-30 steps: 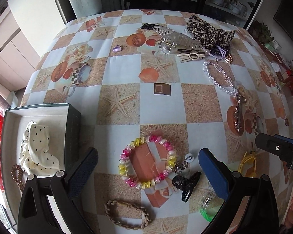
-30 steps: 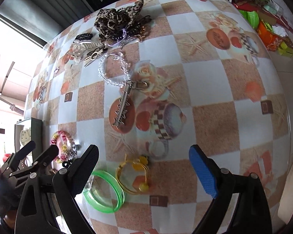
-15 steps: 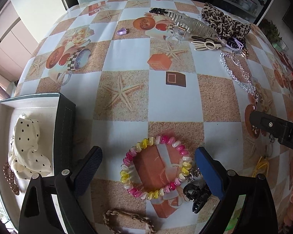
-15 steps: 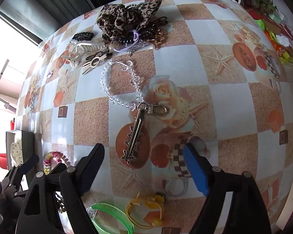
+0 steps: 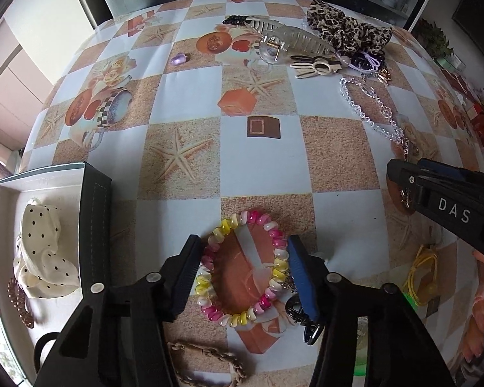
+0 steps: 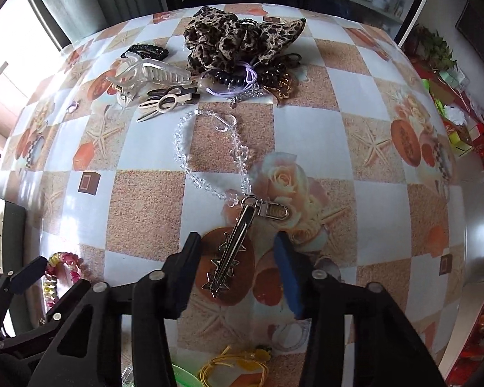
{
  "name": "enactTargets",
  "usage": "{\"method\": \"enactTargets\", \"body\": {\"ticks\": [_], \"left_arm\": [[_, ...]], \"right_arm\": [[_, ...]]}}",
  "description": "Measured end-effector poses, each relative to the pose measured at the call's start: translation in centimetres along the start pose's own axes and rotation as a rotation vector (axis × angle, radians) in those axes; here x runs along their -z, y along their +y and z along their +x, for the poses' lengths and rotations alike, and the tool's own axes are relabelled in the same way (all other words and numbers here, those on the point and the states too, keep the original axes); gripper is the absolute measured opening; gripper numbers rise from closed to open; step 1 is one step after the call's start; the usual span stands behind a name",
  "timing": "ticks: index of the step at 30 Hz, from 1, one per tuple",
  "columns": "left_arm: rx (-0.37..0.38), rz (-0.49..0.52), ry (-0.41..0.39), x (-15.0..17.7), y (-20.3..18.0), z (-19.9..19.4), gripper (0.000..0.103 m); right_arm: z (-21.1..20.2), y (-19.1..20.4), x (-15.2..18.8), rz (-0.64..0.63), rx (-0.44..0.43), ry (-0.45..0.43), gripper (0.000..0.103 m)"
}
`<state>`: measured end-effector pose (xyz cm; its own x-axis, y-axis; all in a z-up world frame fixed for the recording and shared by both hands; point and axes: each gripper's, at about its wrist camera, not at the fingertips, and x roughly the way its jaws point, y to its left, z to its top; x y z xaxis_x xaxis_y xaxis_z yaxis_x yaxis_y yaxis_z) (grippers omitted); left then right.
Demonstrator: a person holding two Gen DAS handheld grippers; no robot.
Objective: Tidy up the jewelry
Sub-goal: 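Grasp the pastel beaded bracelet with the left tool while the right tool grasps the silver hair clip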
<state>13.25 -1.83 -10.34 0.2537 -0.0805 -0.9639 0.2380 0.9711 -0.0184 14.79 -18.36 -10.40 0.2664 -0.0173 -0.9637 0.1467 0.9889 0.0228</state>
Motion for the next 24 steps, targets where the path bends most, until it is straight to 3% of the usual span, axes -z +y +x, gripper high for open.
{"method": "enactTargets", "body": {"ticks": [2, 4, 5, 10, 11, 16, 24], "left_arm": [[0.003, 0.0, -0.005, -0.1, 0.0, -0.1, 0.035], [0.012, -0.004, -0.009, -0.1, 0.0, -0.3, 0.027], [0.02, -0.008, -0.012, -0.1, 0.1, -0.4, 0.02], [0.071, -0.025, -0.039, 0.0, 0.7, -1.6, 0.018], [0.078, -0.024, -0.047, 0.3, 0.8, -1.9, 0.011], [0.116, -0.023, -0.085, 1.0, 0.6, -4.0, 0.011], [0.163, -0.051, -0.114, 1.7, 1.8, -6.4, 0.011]], "right_arm": [[-0.2, 0.0, 0.1, -0.001, -0.003, -0.005, 0.036], [-0.3, 0.1, 0.0, -0.002, -0.013, -0.007, 0.018], [-0.3, 0.1, 0.1, 0.0, -0.016, -0.008, 0.018], [-0.9, -0.6, 0.7, 0.017, -0.066, -0.016, 0.018], [-1.3, -0.8, 0.8, 0.022, -0.081, -0.019, 0.018], [-3.0, -2.0, 1.5, 0.063, -0.176, -0.027, 0.018], [-5.5, -3.0, 2.6, 0.101, -0.233, -0.04, 0.018]]}}
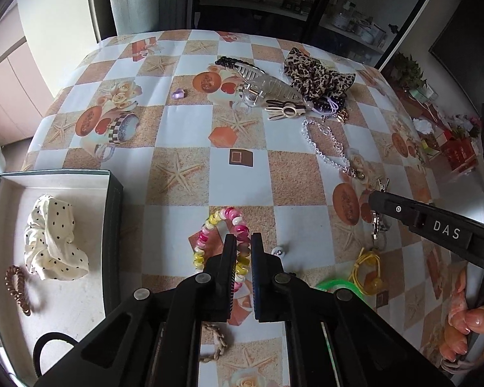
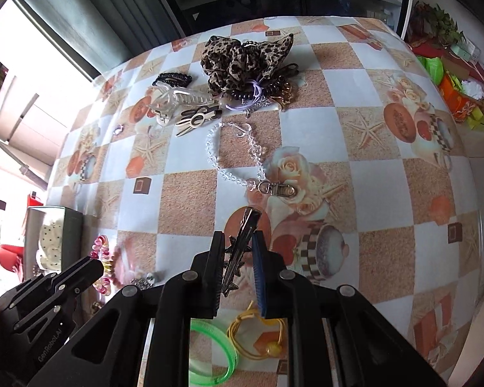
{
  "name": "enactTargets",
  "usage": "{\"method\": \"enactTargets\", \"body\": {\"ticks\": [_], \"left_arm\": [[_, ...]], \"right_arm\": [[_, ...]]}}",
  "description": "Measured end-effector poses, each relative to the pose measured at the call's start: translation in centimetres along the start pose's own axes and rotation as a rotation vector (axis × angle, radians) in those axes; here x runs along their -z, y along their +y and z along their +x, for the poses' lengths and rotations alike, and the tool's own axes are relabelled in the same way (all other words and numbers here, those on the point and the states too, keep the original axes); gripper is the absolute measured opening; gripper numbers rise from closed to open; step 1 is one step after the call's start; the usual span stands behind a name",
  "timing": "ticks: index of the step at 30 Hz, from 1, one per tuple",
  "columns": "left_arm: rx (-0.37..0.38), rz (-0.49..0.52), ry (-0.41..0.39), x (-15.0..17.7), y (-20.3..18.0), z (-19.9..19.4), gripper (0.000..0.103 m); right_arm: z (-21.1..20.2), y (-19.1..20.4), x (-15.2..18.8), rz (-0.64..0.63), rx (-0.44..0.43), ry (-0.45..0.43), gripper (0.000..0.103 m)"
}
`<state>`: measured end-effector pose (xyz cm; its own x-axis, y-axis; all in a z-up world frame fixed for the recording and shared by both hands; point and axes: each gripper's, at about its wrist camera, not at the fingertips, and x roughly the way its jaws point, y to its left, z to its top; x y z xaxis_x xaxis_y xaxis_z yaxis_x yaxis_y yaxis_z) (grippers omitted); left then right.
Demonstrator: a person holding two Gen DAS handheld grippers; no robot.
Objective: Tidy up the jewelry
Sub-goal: 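Grasp the pastel beaded bracelet with the left tool while the right tool grasps the silver hair clip, then carry the bracelet and hair clip into the white tray and release both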
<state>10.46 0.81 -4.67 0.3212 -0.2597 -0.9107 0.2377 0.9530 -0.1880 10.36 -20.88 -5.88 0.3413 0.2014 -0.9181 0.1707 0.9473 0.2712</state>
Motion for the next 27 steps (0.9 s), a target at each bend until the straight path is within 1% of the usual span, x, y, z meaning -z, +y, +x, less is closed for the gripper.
{"method": "enactTargets", "body": {"ticks": [9, 15, 22, 27], "left_arm": [[0.016, -0.022, -0.039, 1.1, 1.2, -3.4, 0.011], [0.022, -0.057, -0.075, 2.0, 2.7, -6.1, 0.011], [0.006, -0.111, -0.116, 3.4, 6.0, -9.2, 0.011], [-0.027, -0.156, -0.128, 4.9, 9.2, -10.8, 0.011]], "right_arm": [[-1.4, 0.9, 1.6, -0.001, -0.029, 0.018, 0.018], [-2.4, 2.8, 2.4, -0.028, -0.046, 0.025, 0.018], [-3.3, 6.8, 2.9, -0.091, -0.078, 0.027, 0.018], [-3.1, 10.8, 3.4, -0.154, -0.11, 0.041, 0.018]]}}
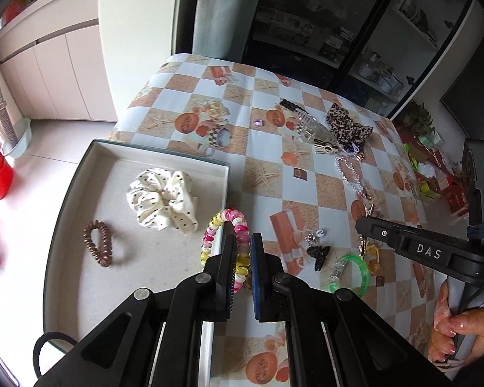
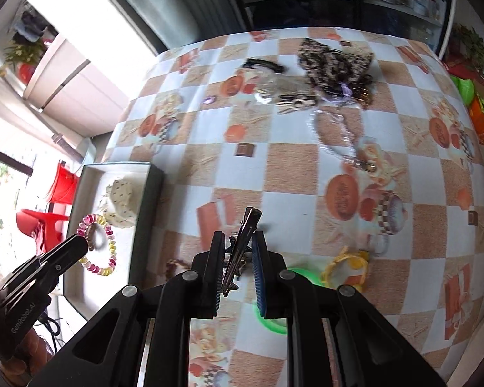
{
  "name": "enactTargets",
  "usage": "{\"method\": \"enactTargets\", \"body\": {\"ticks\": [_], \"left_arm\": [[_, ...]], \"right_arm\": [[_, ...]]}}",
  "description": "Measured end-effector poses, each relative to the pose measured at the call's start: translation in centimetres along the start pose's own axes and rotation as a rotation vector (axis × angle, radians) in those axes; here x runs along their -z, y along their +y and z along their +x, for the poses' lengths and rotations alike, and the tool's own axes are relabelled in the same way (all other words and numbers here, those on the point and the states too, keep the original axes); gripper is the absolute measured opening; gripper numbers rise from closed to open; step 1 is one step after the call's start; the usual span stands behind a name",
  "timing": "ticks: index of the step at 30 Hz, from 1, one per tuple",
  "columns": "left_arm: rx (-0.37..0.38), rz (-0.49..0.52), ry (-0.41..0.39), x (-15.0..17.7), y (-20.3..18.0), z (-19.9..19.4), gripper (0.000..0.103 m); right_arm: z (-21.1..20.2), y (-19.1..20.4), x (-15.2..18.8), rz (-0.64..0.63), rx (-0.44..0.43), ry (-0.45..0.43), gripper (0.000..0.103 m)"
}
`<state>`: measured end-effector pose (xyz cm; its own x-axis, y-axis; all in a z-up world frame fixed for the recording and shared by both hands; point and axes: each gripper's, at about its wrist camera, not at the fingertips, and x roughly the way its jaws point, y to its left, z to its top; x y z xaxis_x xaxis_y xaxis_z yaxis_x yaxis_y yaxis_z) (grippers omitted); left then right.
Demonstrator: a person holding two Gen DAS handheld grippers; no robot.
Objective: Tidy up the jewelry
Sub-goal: 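Carry the bracelet and hair clip into the white tray and release both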
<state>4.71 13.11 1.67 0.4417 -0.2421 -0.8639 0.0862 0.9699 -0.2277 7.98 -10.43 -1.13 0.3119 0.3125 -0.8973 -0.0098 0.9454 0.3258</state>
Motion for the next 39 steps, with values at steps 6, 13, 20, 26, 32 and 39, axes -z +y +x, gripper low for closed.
{"method": "enactTargets", "body": {"ticks": [6, 13, 20, 26, 32, 39], "left_arm": [[-0.043, -0.068, -0.004, 1.4, 4.6, -1.4, 0.011], [-0.099, -0.131, 0.003, 3.1, 9.1, -1.9, 0.011], [-0.141, -0.193, 0.043, 4.7, 12.8, -0.5, 0.011], [-0.175, -0.199, 0.072, 5.7, 14.6, 1.4, 0.011], [-0.172, -0.229, 0.094, 6.3, 15.2, 3.0, 0.011], [-0.212, -0.214, 0.122, 6.7, 15.1, 4.5, 0.011]], "right_arm": [[1.4, 5.3, 0.0, -0.083, -0.04, 0.022, 0.018], [3.6, 11.5, 0.0, -0.182, -0.088, 0.06, 0.018], [6.6, 17.2, -0.3, -0.271, -0.139, 0.105, 0.018], [9.4, 20.7, -0.8, -0.339, -0.162, 0.133, 0.018], [12.4, 22.5, -1.7, -0.359, -0.16, 0.155, 0.018], [15.9, 23.3, -1.8, -0.372, -0.139, 0.198, 0.018]]}}
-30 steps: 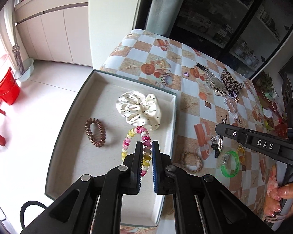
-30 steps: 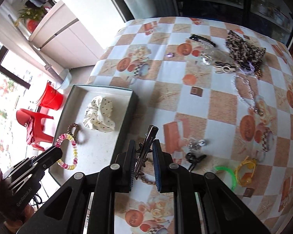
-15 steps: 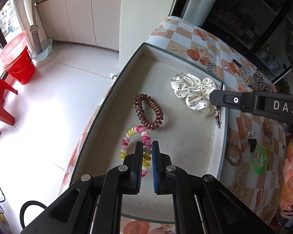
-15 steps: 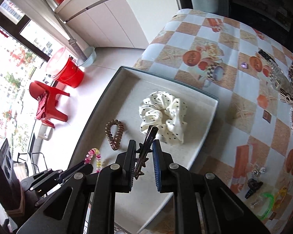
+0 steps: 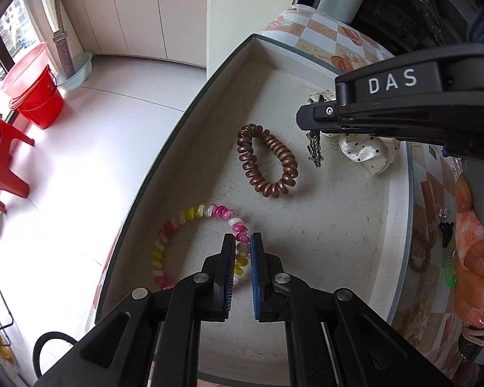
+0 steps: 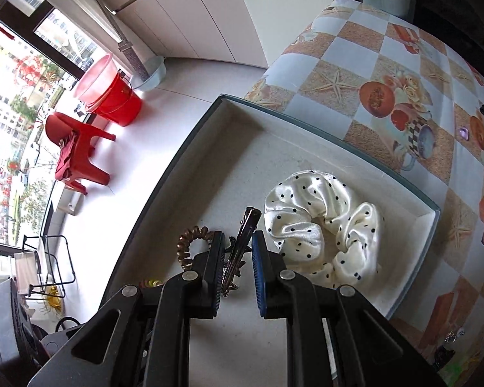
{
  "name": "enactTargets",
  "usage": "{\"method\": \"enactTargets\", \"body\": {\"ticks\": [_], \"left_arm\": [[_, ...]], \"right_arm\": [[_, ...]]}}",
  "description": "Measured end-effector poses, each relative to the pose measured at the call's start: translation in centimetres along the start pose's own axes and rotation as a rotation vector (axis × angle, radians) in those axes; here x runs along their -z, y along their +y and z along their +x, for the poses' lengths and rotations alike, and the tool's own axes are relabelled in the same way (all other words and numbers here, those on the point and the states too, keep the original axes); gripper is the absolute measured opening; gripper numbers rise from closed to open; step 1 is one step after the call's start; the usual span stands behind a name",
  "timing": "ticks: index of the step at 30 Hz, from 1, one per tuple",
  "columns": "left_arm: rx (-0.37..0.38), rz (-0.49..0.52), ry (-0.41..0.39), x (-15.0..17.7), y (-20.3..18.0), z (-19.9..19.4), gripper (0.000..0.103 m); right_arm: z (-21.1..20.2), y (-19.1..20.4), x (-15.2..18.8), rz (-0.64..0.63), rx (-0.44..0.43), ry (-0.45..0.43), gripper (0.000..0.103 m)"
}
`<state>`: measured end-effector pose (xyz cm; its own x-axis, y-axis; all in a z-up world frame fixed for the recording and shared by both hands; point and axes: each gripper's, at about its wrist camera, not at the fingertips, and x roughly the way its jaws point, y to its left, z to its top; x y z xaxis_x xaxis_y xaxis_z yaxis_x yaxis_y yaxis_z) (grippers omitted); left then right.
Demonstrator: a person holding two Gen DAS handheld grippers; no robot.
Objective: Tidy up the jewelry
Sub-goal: 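Carry the bracelet and hair clip into the white tray and release both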
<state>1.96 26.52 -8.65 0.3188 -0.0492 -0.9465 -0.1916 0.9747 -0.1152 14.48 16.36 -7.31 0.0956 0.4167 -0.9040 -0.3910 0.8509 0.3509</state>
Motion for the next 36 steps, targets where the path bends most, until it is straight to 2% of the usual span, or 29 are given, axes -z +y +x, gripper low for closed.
{"method": "enactTargets", "body": {"ticks": [7, 14, 16, 18, 20, 21, 22, 23, 25, 31, 32, 33, 34, 36], "left_arm": [[-0.048, 0.02, 0.005, -0.2, -0.4, 0.1, 0.011], [-0.086, 0.034, -0.006, -0.5, -0.7, -0.5, 0.011], [-0.093, 0.04, -0.008, -0.6, -0.8, -0.6, 0.011], [-0.096, 0.043, -0.009, -0.5, -1.0, -0.8, 0.012], [-0.095, 0.046, -0.007, -0.7, -0.9, -0.7, 0.014], [-0.096, 0.047, -0.002, -0.4, -1.4, -0.8, 0.021], [-0.095, 0.048, 0.002, -0.4, -1.5, -0.8, 0.052], [-0.1, 0.044, -0.004, -0.4, -1.5, -0.9, 0.078], [-0.105, 0.044, -0.035, -0.4, -1.6, -1.6, 0.08], [-0.118, 0.06, -0.033, -0.9, -2.2, -1.7, 0.08], [-0.121, 0.059, -0.034, -0.9, -2.2, -1.7, 0.083], [-0.126, 0.058, -0.034, -1.0, -2.3, -1.8, 0.09], [-0.137, 0.055, -0.038, -1.1, -2.4, -1.9, 0.103], [-0.154, 0.062, -0.056, -1.1, -2.6, -2.3, 0.103]], "right_arm": [[2.0, -0.5, -0.3, 0.001, 0.02, 0.037, 0.019], [2.5, -0.5, -0.5, 0.015, 0.002, 0.045, 0.022], [2.3, -0.6, -0.5, 0.017, -0.005, 0.042, 0.035], [2.0, -0.6, -0.6, 0.019, -0.014, 0.033, 0.043], [1.6, -0.5, -0.5, 0.023, -0.03, 0.026, 0.044], [1.3, -0.5, -0.6, 0.026, -0.039, 0.021, 0.045], [0.9, -0.7, -0.7, 0.029, -0.046, 0.015, 0.045], [0.5, -0.6, -0.8, 0.034, -0.056, 0.007, 0.046], [-0.5, -0.7, -0.8, 0.037, -0.071, -0.011, 0.047], [-4.1, -1.3, -0.5, 0.061, -0.104, -0.08, 0.056], [-4.5, -1.5, -0.3, 0.068, -0.108, -0.087, 0.056], [-4.9, -1.8, -0.1, 0.077, -0.111, -0.093, 0.058], [-5.3, -2.1, 0.2, 0.085, -0.114, -0.098, 0.059], [-6.0, -2.9, 0.8, 0.109, -0.118, -0.108, 0.063]]}}
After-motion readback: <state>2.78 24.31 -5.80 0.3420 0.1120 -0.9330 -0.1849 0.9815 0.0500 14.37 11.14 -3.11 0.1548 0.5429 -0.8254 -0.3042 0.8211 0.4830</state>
